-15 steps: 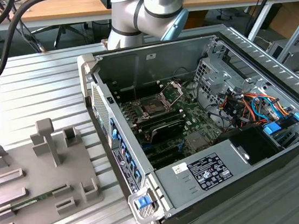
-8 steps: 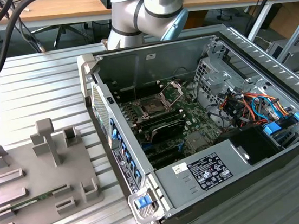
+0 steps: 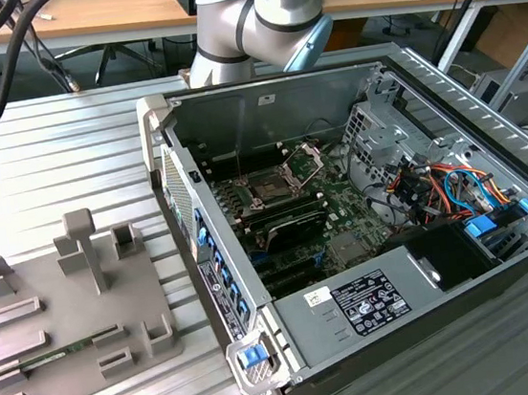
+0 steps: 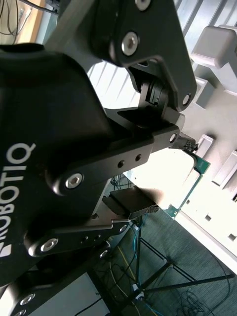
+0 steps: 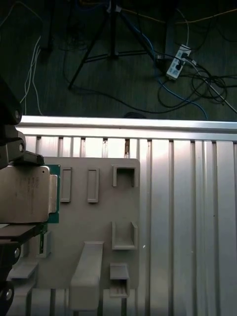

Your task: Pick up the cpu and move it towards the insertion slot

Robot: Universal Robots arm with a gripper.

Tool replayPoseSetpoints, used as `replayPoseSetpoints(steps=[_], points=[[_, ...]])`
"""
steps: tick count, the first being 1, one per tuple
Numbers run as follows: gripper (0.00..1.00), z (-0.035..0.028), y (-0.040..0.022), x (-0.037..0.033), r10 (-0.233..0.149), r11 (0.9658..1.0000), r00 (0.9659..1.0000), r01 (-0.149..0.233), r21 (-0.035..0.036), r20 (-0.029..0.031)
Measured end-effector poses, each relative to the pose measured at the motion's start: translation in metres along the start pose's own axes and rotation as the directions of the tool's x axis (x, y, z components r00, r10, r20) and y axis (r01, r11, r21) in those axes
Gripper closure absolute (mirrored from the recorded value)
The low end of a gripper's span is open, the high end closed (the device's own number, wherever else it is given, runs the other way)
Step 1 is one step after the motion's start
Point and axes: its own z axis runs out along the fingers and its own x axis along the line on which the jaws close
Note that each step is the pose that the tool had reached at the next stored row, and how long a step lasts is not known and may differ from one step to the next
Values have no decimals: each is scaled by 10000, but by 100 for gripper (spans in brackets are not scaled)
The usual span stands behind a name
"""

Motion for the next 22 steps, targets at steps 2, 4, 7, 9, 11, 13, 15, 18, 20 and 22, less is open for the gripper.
replayPoseSetpoints(steps=[2, 4, 7, 9, 11, 13, 15, 18, 20, 22], points=[[45, -8, 0, 0, 0, 10000, 10000, 0, 0, 0], [45, -17, 0, 0, 0, 10000, 10000, 0, 0, 0], [45, -33, 0, 0, -1, 10000, 10000, 1, 0, 0], [45, -42, 0, 0, 0, 10000, 10000, 0, 0, 1], [45, -50, 0, 0, 0, 10000, 10000, 0, 0, 0], [45, -58, 0, 0, 0, 10000, 10000, 0, 0, 0], [45, -68, 0, 0, 0, 10000, 10000, 0, 0, 0], [45, -83, 0, 0, 0, 10000, 10000, 0, 0, 0], [45, -94, 0, 0, -1, 10000, 10000, 1, 0, 0], [45, -105, 0, 0, -1, 10000, 10000, 1, 0, 1]])
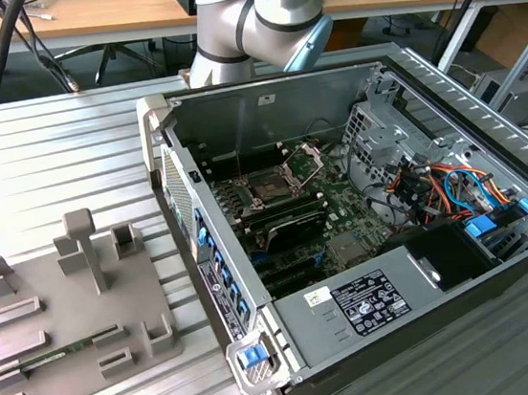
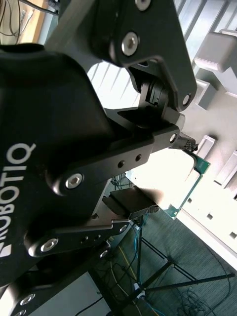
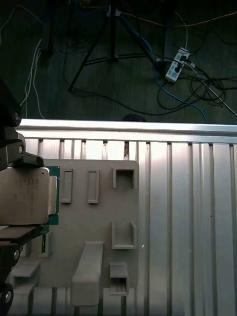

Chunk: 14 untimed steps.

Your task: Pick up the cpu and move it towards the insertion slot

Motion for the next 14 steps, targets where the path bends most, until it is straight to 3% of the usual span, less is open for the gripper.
replayPoseSetpoints(steps=[14], points=[[45, -91, 0, 0, 0, 10000, 10000, 0, 0, 0]])
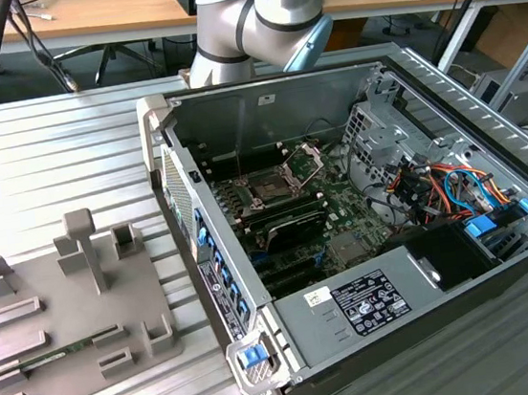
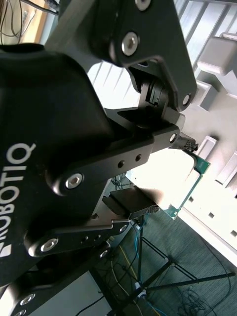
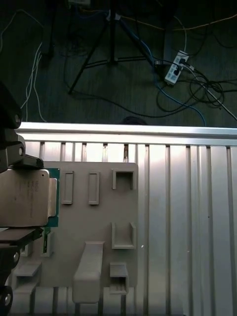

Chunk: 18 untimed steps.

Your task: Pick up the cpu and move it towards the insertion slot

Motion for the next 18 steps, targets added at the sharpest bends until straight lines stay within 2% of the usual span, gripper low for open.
replayPoseSetpoints(steps=[18], points=[[45, -108, 0, 0, 0, 10000, 10000, 0, -1, 1]])
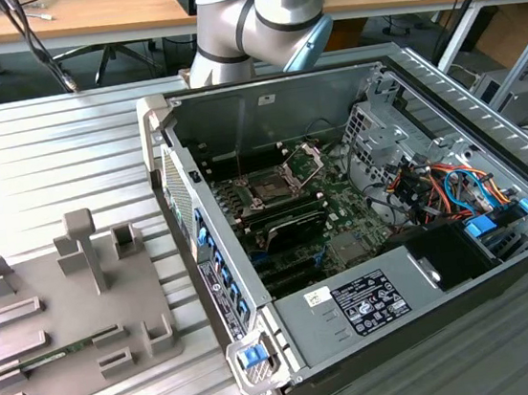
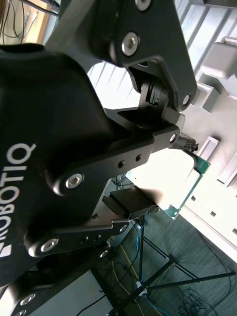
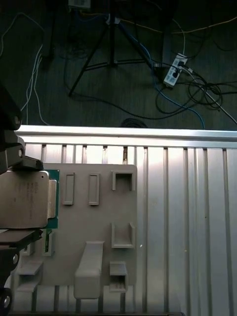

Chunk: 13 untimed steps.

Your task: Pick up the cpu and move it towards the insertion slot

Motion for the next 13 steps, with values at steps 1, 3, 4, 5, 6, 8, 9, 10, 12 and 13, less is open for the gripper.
replayPoseSetpoints(steps=[1, 3, 4, 5, 6, 8, 9, 10, 12, 13], points=[[45, -3, 0, 0, 1, 10000, 10000, -1, 0, 0], [45, -13, 0, 0, 0, 10000, 10000, 0, 0, -1], [45, -16, 0, 0, 0, 10000, 10000, 0, 0, -1], [45, -19, 0, 0, 0, 10000, 10000, 0, 1, -1], [45, -21, 0, 0, 0, 10000, 10000, 0, 1, -1], [45, -28, 0, 0, 0, 10000, 10000, 0, 1, -1], [45, -32, 0, 0, 0, 10000, 10000, 0, 1, -2], [45, -38, 0, 0, 0, 10000, 10000, 0, 1, -2], [45, -53, 0, 0, 0, 10000, 10000, 0, 0, -2], [45, -59, 0, 0, 0, 10000, 10000, 0, 1, -1]])
